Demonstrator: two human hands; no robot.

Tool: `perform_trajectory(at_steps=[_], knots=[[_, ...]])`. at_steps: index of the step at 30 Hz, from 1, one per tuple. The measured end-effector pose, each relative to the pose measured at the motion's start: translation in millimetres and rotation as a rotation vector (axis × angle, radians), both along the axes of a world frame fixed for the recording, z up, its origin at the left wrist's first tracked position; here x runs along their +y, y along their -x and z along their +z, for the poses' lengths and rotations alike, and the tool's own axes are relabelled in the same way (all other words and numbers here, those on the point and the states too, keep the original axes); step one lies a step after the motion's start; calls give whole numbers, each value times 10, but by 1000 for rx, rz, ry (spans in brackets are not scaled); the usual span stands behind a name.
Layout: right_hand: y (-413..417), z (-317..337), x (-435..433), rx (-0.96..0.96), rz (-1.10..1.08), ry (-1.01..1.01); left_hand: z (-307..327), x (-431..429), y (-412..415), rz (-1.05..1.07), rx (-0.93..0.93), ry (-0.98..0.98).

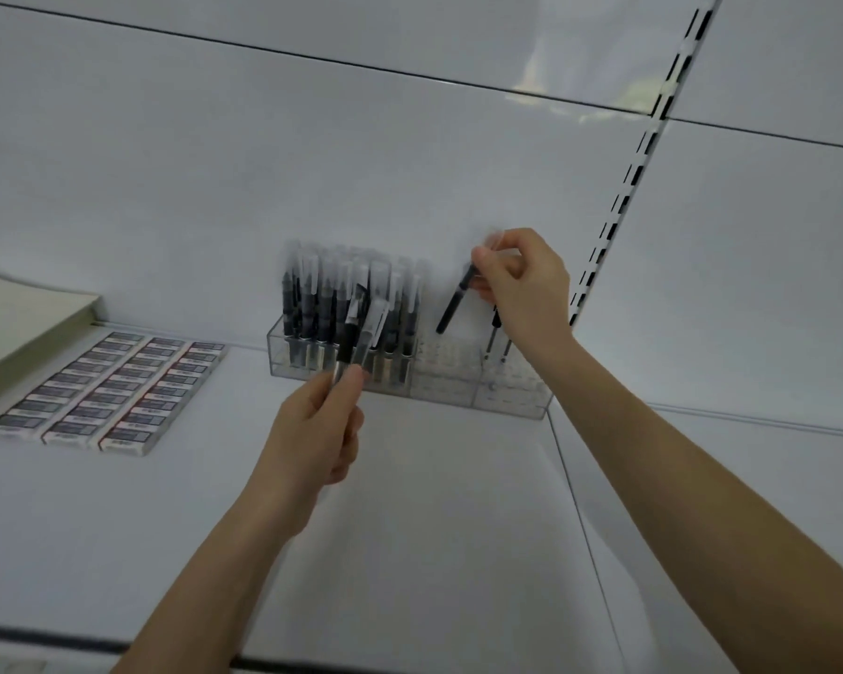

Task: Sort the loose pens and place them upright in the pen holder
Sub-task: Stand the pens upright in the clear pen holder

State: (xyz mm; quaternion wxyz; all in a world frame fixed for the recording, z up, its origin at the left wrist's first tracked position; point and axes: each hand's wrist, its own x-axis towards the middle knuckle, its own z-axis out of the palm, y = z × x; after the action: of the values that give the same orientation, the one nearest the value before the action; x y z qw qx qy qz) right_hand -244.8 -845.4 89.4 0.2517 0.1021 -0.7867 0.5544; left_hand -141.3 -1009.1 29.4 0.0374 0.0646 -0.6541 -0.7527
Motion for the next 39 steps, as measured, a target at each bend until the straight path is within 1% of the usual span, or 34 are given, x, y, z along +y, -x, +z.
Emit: perform_trajectory(at_steps=[4, 9, 13, 16, 19, 24, 26, 27, 29, 31, 34, 36, 39], knots=[[129, 16, -76, 5, 24, -29, 0, -54, -29, 14, -14, 8], [199, 86, -140, 10, 41, -111, -7, -65, -67, 34, 38, 32], [218, 48, -163, -17, 61, -130, -37, -88, -79, 77, 85, 84], [234, -129, -194, -87, 68, -212, -42, -98, -85, 95, 109, 95], [248, -286, -229, -149, 71, -240, -25, -102, -98, 96, 102, 48], [151, -230, -186, -220, 53, -250, 10, -73, -100, 74, 77, -67], [-24, -183, -123, -179, 28, -149, 27, -47, -98, 62, 81, -88], [-134, -160, -91, -165, 53, -67, 33, -26, -94, 58, 85, -91], [-353, -116, -67, -217, 167, 59, 36, 35, -78, 39, 100, -81], [-497, -101, -69, -285, 280, 90, 43, 128, -65, -2, 120, -63], [-579, -81, -49, -329, 341, 144, 49, 240, -61, -67, 121, -48], [-552, -34, 25, -328, 325, 209, 37, 244, -48, -56, 106, -49], [-408, 90, 194, -206, 158, 289, 0, 155, -14, 48, 89, -11]])
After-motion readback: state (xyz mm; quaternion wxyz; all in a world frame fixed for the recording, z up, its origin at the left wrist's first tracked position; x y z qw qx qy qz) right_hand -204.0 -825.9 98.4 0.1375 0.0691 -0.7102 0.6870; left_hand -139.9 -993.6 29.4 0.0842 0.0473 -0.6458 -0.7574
